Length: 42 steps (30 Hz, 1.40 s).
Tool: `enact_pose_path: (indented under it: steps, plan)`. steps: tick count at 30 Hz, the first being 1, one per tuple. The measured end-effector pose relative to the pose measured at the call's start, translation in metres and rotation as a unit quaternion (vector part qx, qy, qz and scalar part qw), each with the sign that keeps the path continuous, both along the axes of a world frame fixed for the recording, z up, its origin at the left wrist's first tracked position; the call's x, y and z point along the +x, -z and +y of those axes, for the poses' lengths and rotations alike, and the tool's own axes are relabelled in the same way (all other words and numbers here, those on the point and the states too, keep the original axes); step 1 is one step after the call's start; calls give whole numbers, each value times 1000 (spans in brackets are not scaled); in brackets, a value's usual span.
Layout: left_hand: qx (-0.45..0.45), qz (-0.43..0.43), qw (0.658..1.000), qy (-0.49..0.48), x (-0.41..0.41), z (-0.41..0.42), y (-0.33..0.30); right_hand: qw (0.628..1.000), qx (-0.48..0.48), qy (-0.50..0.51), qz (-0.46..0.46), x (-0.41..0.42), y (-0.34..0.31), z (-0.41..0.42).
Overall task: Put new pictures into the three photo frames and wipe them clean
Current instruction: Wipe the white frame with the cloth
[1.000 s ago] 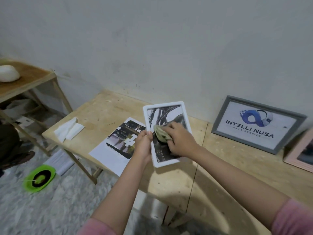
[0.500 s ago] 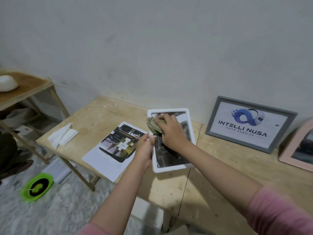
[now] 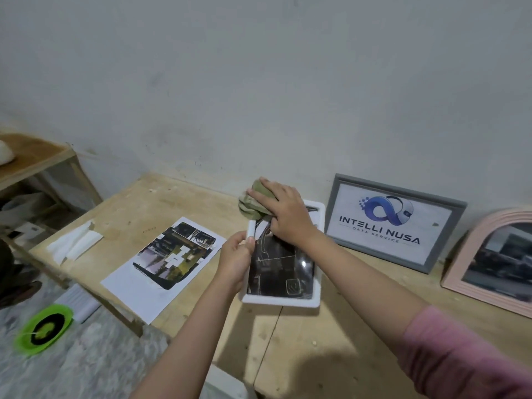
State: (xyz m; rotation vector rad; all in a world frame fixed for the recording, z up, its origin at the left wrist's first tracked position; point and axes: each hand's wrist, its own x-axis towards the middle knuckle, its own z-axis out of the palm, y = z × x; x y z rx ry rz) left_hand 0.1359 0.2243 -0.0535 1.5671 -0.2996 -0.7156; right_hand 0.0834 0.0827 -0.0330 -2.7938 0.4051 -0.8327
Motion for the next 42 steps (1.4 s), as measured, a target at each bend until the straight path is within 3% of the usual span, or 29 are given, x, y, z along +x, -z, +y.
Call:
enact_pose_path:
  steps: [4,7,11,19,23,25,29,31,36,42]
  plan:
    - [-13,13,999,-42,-20,-13,2,998,35,53,-23,-44,10,-39]
    - [-22,16,998,-61,-38,-25,1,982,146,102,-57,-78,20,-66]
    - [-59,76,990,-104,-59,-45,6,963,243,86,-79,-109,29,-68]
    - [-106,117,972,-175,-81,-65,9,960,273,50,-43,-174,68,-67]
    - [-102,102,970,-195,-82,-63,8,953,297,28,58,-206,72,-76]
    - [-78,66,976,-190,-83,-60,8,945,315,44,74,-215,67,-85]
    - [-26,-33,990,-137,-101,-59,5,938,315,91,-110,-202,40,-91]
    - [-14,-79,993,-92,-114,-62,3,930,318,116,-146,-180,28,-91]
    - [-24,-100,994,-33,-139,-67,1,915,374,100,-111,-128,9,-71]
    - [-46,-94,994,16,-132,-61,2,941,321,-80,-67,-119,14,-47]
